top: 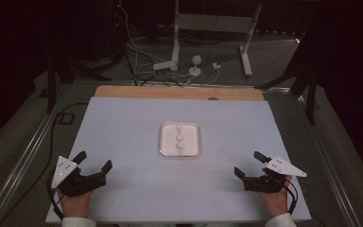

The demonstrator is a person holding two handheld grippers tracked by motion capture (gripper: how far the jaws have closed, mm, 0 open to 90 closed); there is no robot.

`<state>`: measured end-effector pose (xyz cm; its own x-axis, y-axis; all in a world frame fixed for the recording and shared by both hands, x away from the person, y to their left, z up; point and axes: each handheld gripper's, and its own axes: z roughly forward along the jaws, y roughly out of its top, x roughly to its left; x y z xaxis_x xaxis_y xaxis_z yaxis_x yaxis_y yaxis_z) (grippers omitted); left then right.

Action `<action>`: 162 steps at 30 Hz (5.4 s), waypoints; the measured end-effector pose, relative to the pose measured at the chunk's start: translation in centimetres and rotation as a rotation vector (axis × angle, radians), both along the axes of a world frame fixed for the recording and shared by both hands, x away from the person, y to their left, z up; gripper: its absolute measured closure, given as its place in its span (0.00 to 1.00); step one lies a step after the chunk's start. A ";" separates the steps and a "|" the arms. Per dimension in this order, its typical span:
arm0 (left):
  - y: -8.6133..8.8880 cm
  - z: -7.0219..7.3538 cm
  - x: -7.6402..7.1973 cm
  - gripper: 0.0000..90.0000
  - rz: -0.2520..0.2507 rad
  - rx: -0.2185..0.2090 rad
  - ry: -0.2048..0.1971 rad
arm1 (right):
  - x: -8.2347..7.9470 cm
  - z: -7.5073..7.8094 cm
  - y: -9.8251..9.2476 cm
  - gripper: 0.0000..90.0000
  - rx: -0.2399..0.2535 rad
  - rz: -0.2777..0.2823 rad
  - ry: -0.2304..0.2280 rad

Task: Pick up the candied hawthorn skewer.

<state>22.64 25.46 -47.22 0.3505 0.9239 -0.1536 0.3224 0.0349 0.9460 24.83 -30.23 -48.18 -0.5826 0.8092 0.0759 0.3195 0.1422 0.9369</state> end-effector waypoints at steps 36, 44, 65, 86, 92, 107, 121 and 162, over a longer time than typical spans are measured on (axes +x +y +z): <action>-7.5 3.0 5.8 0.00 -0.165 0.088 0.077 | 0.0 -0.2 -0.8 0.00 0.006 -0.030 0.005; -10.0 2.9 7.2 0.00 -0.211 0.112 0.092 | 0.0 -0.2 -1.0 0.00 0.009 -0.036 0.003; -15.4 1.2 10.3 0.00 -0.273 0.167 0.156 | 0.0 -0.2 -1.3 0.00 0.014 -0.041 0.004; -18.3 -1.3 12.0 0.00 -0.286 0.185 0.242 | 0.0 -0.3 -1.3 0.00 0.010 -0.037 0.006; -19.3 -2.0 12.4 0.00 -0.290 0.186 0.275 | 0.0 -0.3 -1.3 0.00 0.009 -0.036 0.006; -21.7 -3.8 13.2 0.05 -0.291 0.242 0.424 | 0.1 -0.3 -1.5 0.00 0.019 -0.038 0.012; -20.5 -4.1 13.5 0.46 -0.307 0.231 0.504 | 0.1 -0.4 -1.5 0.00 0.025 -0.034 0.018; -18.3 -2.4 13.0 1.00 -0.294 0.175 0.534 | 0.2 -0.6 -1.8 0.00 0.053 -0.028 0.046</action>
